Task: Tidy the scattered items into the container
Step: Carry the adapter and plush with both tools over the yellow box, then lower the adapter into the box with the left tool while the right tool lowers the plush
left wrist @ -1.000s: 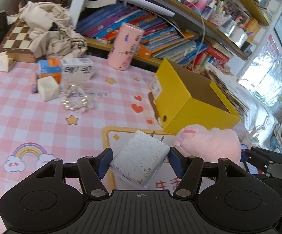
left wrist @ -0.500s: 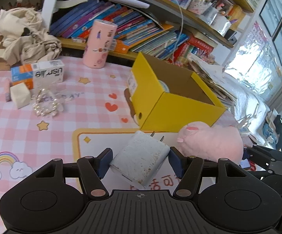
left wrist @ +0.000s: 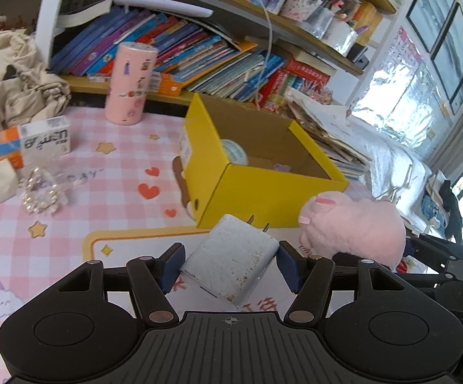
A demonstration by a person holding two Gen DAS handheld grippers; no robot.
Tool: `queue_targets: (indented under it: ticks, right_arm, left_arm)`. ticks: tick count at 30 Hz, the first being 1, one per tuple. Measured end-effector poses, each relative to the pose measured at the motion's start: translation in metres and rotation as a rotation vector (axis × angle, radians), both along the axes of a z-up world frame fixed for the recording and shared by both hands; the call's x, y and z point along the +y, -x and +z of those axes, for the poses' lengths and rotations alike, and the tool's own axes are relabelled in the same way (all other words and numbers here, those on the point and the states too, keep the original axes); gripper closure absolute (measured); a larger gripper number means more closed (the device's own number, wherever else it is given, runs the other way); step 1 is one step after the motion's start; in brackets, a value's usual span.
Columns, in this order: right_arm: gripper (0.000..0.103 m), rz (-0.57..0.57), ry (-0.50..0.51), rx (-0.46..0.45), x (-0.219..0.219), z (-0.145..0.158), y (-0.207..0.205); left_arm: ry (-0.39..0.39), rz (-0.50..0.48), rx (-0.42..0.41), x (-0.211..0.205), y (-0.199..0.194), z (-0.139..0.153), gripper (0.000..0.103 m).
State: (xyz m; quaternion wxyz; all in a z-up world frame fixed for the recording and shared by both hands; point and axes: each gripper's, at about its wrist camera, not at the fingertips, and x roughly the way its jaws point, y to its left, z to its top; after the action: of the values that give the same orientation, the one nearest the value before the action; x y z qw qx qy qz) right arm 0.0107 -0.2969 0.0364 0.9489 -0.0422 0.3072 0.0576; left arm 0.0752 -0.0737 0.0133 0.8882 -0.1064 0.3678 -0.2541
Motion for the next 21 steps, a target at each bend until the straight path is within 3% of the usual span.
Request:
queue_targets:
  ticks: [12, 21]
  right_arm:
    - [0.041, -0.024, -0.006, -0.106, -0.041, 0.023, -0.010]
    - [0.041, 0.024, -0.022, -0.134, -0.073, 0.028, -0.045]
  left_arm:
    - [0.022, -0.030, -0.038, -0.042, -0.020, 0.018, 0.041]
    - [0.013, 0.003, -0.088, -0.076, -0.042, 0.031, 0.041]
